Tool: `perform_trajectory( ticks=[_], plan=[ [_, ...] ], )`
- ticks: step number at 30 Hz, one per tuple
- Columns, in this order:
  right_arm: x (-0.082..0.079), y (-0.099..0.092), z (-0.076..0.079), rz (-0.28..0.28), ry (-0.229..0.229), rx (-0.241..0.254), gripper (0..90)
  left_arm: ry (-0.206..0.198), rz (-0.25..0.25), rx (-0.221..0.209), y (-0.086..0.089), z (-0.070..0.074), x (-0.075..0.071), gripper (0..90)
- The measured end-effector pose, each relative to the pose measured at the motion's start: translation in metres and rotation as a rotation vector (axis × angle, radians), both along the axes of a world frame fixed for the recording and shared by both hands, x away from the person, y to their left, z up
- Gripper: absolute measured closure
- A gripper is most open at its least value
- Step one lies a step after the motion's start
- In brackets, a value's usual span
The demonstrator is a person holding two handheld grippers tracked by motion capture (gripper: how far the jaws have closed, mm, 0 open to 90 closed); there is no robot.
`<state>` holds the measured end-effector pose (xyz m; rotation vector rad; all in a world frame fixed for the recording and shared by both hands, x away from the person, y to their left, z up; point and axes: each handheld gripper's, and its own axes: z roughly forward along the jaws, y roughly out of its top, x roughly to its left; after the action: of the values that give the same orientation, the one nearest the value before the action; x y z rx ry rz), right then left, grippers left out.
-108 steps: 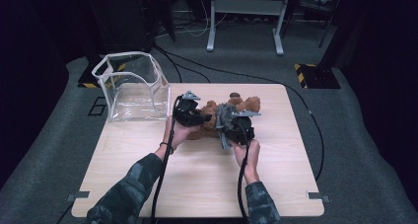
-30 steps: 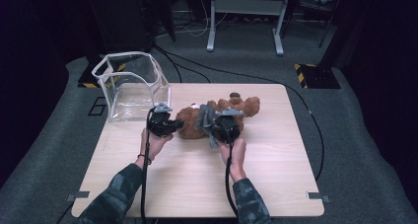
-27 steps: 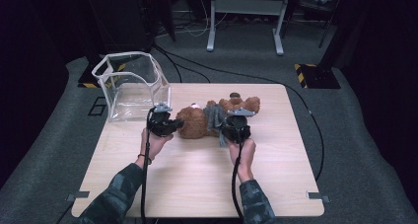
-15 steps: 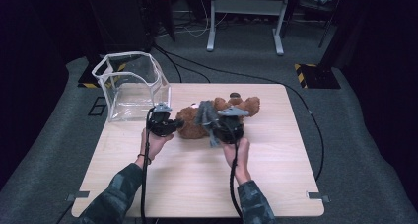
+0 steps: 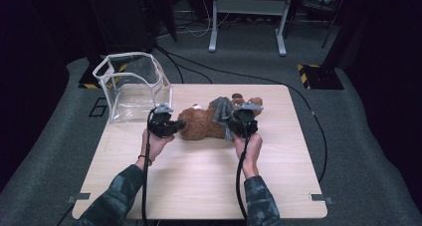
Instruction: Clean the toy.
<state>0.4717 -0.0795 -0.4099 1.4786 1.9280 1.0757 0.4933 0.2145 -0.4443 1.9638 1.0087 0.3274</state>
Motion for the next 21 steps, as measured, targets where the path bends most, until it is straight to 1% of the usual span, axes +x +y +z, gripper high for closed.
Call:
perform_trajectory(
  ticks=[1,4,5,6,8,9,10,11,12,13,14,15,16,17,18,19,20,21],
  plan=[
    [-0.002,-0.005,0.002,-0.022,-0.007,-0.011,76.0,0.000,0.001,0.000,0.000,0.000,0.000,84.1],
    [-0.005,-0.007,0.003,-0.017,-0.016,-0.013,76.0,0.004,0.000,0.006,0.000,0.001,0.000,84.1],
    [-0.013,-0.002,0.003,0.031,-0.035,-0.001,76.0,0.011,0.000,-0.001,0.000,0.001,0.001,84.1],
    [-0.013,-0.002,0.003,0.031,-0.035,-0.001,76.0,0.011,0.000,-0.001,0.000,0.001,0.001,84.0],
    [-0.022,0.011,0.002,0.108,-0.037,0.007,76.1,0.022,-0.002,-0.010,0.001,0.002,0.003,84.0],
    [-0.030,0.029,-0.004,0.203,-0.022,-0.014,76.1,0.021,-0.002,-0.011,0.001,0.002,0.003,84.0],
    [-0.030,0.029,-0.004,0.203,-0.022,-0.014,76.1,0.021,-0.001,-0.011,0.001,0.002,0.004,84.0],
    [-0.035,0.048,-0.015,0.287,0.006,-0.027,76.1,0.024,0.000,-0.014,0.001,0.002,0.004,84.1],
    [-0.036,0.057,-0.020,0.306,0.030,-0.029,76.1,0.024,0.000,-0.014,0.001,0.002,0.004,84.0],
    [-0.035,0.065,-0.026,0.338,0.041,-0.042,76.1,0.026,0.001,-0.015,0.001,0.002,0.004,84.0],
    [-0.035,0.065,-0.026,0.338,0.041,-0.042,76.1,0.026,0.001,-0.016,0.001,0.002,0.005,84.0],
    [-0.033,0.072,-0.030,0.373,0.051,-0.047,76.1,0.026,0.001,-0.016,0.001,0.002,0.005,84.0],
    [-0.032,0.079,-0.034,0.388,0.064,-0.054,76.1,0.028,0.002,-0.018,0.001,0.002,0.005,84.1],
    [-0.026,0.091,-0.042,0.433,0.088,-0.064,76.0,0.028,0.004,-0.019,0.001,0.002,0.005,84.0],
    [-0.026,0.091,-0.042,0.433,0.088,-0.064,76.0,0.028,0.004,-0.019,0.001,0.002,0.005,84.1],
    [-0.023,0.097,-0.045,0.434,0.088,-0.079,76.0,0.029,0.004,-0.019,0.001,0.002,0.005,84.1],
    [-0.016,0.105,-0.052,0.426,0.147,-0.067,76.0,0.030,0.003,-0.018,0.001,0.001,0.005,84.0],
    [-0.013,0.106,-0.055,0.414,0.162,-0.081,76.0,0.031,0.003,-0.017,0.001,0.001,0.006,84.1]
  ],
)
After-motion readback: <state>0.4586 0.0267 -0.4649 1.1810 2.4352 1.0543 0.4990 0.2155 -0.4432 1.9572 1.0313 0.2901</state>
